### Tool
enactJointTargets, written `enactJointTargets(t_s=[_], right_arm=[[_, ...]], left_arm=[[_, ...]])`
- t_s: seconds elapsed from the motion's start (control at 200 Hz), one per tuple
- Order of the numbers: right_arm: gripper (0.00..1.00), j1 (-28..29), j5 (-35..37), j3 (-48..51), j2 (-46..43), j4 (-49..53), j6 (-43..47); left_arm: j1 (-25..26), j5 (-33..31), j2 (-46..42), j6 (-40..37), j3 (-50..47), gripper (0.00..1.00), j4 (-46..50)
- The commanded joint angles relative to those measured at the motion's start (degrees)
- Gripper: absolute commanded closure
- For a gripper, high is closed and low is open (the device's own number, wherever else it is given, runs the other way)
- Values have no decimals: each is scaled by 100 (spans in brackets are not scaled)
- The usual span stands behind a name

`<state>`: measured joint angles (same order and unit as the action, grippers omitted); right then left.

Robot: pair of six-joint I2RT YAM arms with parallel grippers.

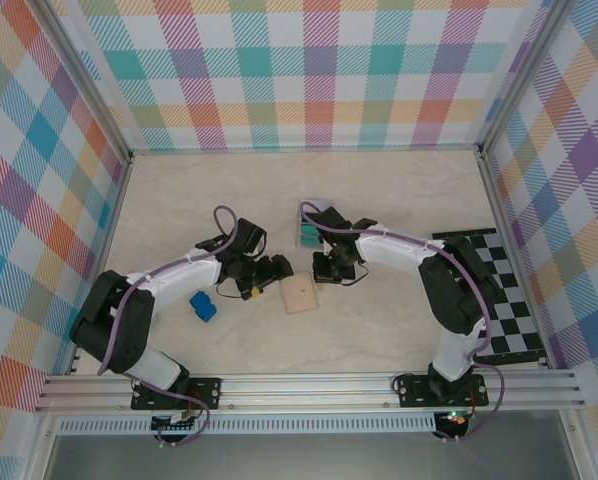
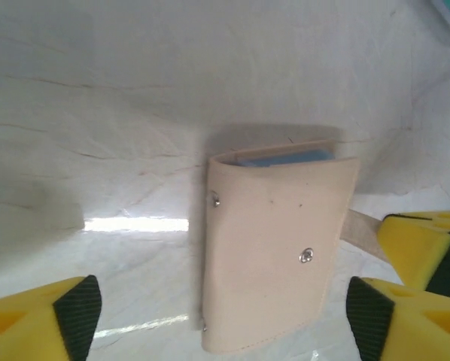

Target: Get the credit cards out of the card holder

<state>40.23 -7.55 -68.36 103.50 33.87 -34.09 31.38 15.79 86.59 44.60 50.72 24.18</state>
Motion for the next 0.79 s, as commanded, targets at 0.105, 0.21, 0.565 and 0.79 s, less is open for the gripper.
enactJointTargets(t_s=[0.105,0.21,0.565,0.79], right_arm=[[93,165,164,-172,-710,78,414],[92,285,-22,-297,-779,15,511],[92,802,-593,-917,-454,-230,443],[93,821,-299,-945,-322,-66,438]], left_arm=[[-74,-1401,-581,-383,541,0,1135],[-227,-1638,-775,-316,657,0,1337],[-798,-1486,-1599,120,252,0,1473],[-852,-1324,-1864,114,-97,0,1367]])
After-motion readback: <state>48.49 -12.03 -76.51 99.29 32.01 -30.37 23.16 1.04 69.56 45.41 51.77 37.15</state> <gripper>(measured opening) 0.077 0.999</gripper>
